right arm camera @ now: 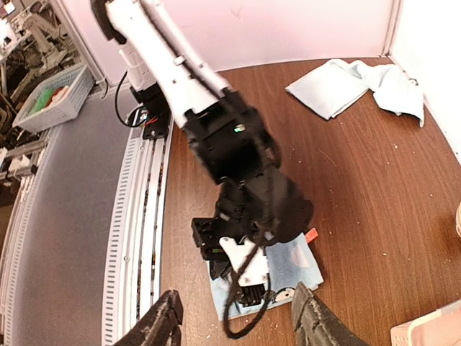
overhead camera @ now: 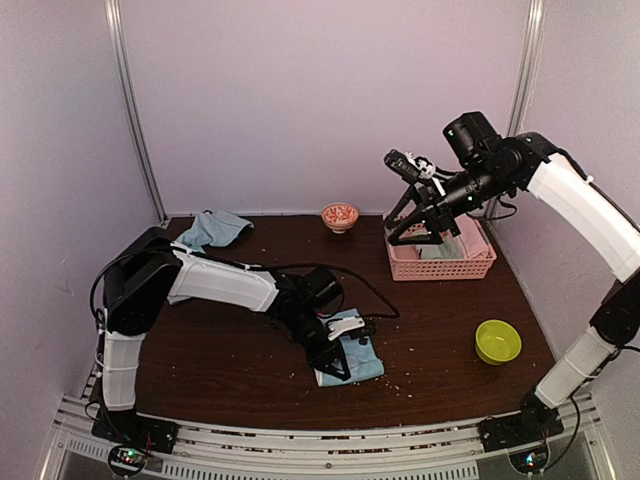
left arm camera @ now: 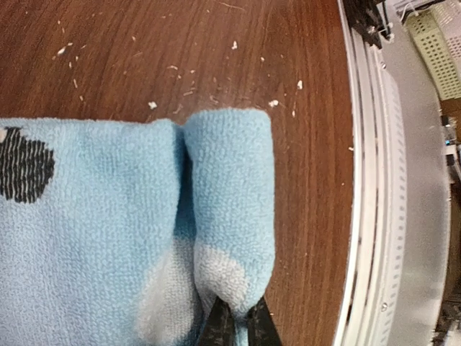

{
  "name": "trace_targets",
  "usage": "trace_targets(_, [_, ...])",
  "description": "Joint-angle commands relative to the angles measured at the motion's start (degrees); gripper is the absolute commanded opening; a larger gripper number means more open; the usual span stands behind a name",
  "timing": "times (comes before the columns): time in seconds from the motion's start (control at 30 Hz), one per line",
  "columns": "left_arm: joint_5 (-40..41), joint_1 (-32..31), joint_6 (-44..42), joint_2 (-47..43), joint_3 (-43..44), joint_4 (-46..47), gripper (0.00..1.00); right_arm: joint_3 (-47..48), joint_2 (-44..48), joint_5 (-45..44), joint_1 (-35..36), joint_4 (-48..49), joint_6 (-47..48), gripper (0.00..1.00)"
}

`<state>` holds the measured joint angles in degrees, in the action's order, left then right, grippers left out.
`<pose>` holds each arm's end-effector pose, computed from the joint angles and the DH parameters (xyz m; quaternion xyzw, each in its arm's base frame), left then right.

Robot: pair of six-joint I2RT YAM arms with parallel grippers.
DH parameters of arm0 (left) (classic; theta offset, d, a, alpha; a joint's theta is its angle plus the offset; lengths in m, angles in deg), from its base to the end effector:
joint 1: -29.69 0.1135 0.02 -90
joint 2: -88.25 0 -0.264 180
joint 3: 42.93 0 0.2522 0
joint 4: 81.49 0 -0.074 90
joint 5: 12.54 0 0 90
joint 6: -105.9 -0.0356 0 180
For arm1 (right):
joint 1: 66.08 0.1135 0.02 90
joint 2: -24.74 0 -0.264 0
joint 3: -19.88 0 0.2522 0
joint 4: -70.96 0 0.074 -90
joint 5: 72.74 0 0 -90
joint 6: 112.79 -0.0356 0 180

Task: Roll the towels
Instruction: Roll the towel at the center of the board.

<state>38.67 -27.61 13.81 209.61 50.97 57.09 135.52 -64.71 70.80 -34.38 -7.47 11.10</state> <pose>0.2070 -0.3637 0.1277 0.5122 0.7754 -0.3694 0.0019 0.2419 0.1831 0.4136 -0.5801 0.6312 0.4206 0.2970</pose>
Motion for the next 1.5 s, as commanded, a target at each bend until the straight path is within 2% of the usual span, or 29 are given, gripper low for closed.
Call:
trace_targets(0.0, [-8.5, 2.3, 3.8, 5.3, 0.7, -4.9, 0.00, -9.4, 2.6, -6.5, 7.2, 3.5, 3.8, 0.49])
trace_targets(0.13, [-7.9, 3.0, 3.9, 7.1, 1.4, -5.8, 0.00, -22.8, 5.6, -21.4, 17.1, 8.5, 7.6, 0.47])
trace_targets(0.27, [-7.3, 3.4, 4.0, 8.4, 1.5, -5.7, 0.00, -34.2, 4.0, -31.8, 23.4, 15.1, 8.5, 0.41])
trace_targets(0.5, [-7.8, 3.8, 4.0, 9.3, 1.6, -5.7, 0.00, -41.9, -0.2, -42.5, 27.5, 30.9, 6.3, 0.47])
trace_targets(0.87, [-8.8, 4.5, 4.2, 10.0, 2.1, -5.7, 0.00, -45.7, -7.9, -42.2, 28.9, 41.2, 8.3, 0.48])
trace_targets(0.93, [-8.9, 4.5, 3.9, 9.9, 2.0, -5.8, 0.00, -45.9, -9.9, -42.0, 28.9, 41.5, 8.5, 0.43])
trace_targets(1.0, [-8.7, 4.4, 3.5, 9.5, 1.7, -5.9, 0.01, -45.7, -11.6, -42.0, 28.9, 41.1, 8.7, 0.30])
trace_targets(1.03, [-8.2, 4.5, 3.2, 9.1, 1.4, -6.0, 0.04, -45.5, -12.3, -41.7, 28.9, 40.5, 8.9, 0.24])
trace_targets(1.1, [-4.6, 4.6, 2.8, 6.8, 0.4, -5.9, 0.19, -44.9, -12.8, -39.9, 28.9, 38.4, 9.0, 0.13])
trace_targets(1.17, [1.1, 4.9, 3.0, 2.3, -2.0, -3.5, 0.36, -43.8, -12.9, -36.9, 28.9, 35.1, 8.9, 0.07])
trace_targets(1.27, [10.7, 7.1, 6.4, -6.9, -8.0, 2.8, 0.42, -41.9, -13.4, -31.1, 28.8, 29.0, 8.2, 0.03])
trace_targets(1.37, [20.6, 10.3, 10.0, -17.1, -14.1, 7.2, 0.43, -39.9, -14.5, -25.4, 28.1, 23.4, 7.1, 0.02])
trace_targets(1.47, [29.4, 10.6, 9.7, -25.9, -18.8, 10.3, 0.43, -35.8, -19.0, -21.0, 25.9, 18.0, 7.4, 0.02])
